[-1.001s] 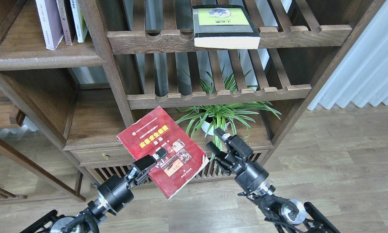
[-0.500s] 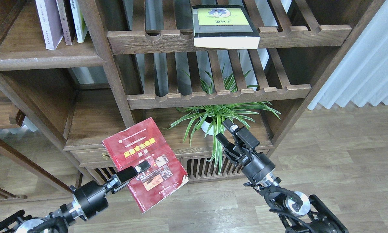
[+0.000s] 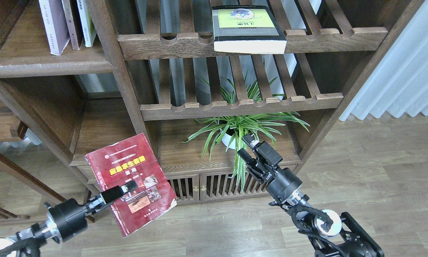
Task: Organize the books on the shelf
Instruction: 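Release the right gripper and carry the red book away with the left gripper, then place the red book onto the side shelf with the left gripper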
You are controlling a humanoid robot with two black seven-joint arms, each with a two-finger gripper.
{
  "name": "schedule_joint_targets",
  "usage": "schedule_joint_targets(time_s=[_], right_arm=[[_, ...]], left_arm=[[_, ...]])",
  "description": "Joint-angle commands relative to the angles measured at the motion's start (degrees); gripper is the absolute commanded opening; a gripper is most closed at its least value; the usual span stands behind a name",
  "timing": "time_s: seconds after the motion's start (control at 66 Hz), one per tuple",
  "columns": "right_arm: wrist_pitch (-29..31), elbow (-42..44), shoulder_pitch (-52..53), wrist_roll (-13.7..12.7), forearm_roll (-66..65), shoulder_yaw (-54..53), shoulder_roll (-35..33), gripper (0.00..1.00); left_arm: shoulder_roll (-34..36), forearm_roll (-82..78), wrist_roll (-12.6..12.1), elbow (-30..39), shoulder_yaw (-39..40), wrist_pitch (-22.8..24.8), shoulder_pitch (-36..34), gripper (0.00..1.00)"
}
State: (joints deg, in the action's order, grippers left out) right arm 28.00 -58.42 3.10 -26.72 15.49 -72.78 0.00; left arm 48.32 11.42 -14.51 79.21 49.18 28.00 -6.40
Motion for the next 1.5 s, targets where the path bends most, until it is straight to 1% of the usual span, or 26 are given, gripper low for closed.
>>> schedule_joint_targets(time_s=[0.0, 0.182, 0.212, 0.303, 0.394, 0.834, 0.94, 1.092, 1.167, 1.486], right_arm=[[0.00, 0.50, 0.15, 0.00, -0.55, 0.10, 0.00, 0.87], [0.00, 1.81, 0.50, 0.00, -1.52, 0.27, 0.00, 0.87], [0.00, 2.78, 0.50, 0.00, -1.52, 1.24, 0.00, 0.87], [0.00, 3.31, 0.50, 0.00, -1.61, 1.50, 0.00, 0.87], [0.00, 3.40, 0.59, 0.00, -1.61, 1.51, 0.00, 0.87], [0.00, 3.84, 1.03, 0.00, -1.61, 1.50, 0.00, 0.87], [0.00, 4.28, 1.29, 0.00, -1.61, 1.50, 0.00, 0.87], [0.00, 4.63, 1.56, 0.00, -1.61, 1.50, 0.00, 0.87], [0.00, 4.63, 1.56, 0.00, -1.61, 1.59, 0.00, 0.87], [0.00, 4.72, 1.56, 0.00, -1.61, 2.38, 0.00, 0.87]], left_arm=[[5.03, 0.01, 0.00, -0.02, 0.83, 0.00, 0.07, 0.07], [9.07, 0.01, -0.08, -0.02, 2.59, 0.00, -0.98, 0.07], [11.18, 0.01, -0.17, -0.02, 2.76, 0.00, -4.22, 0.07], [13.29, 0.27, -0.08, 0.07, 2.67, 0.00, -7.13, 0.07], [13.91, 0.97, 0.27, 0.07, 2.59, 0.00, -10.21, 0.07], [15.58, 1.33, 0.27, 0.07, 2.32, 0.00, -16.01, 0.07], [17.69, 1.50, 0.27, -0.02, 2.32, 0.00, -18.65, 0.07], [19.88, 1.59, 0.27, -0.02, 2.32, 0.00, -19.88, 0.07], [21.38, 2.47, 0.27, -0.02, 2.23, 0.00, -21.98, 0.08], [21.82, 2.73, 0.18, -0.02, 2.15, 0.00, -28.31, 0.08]])
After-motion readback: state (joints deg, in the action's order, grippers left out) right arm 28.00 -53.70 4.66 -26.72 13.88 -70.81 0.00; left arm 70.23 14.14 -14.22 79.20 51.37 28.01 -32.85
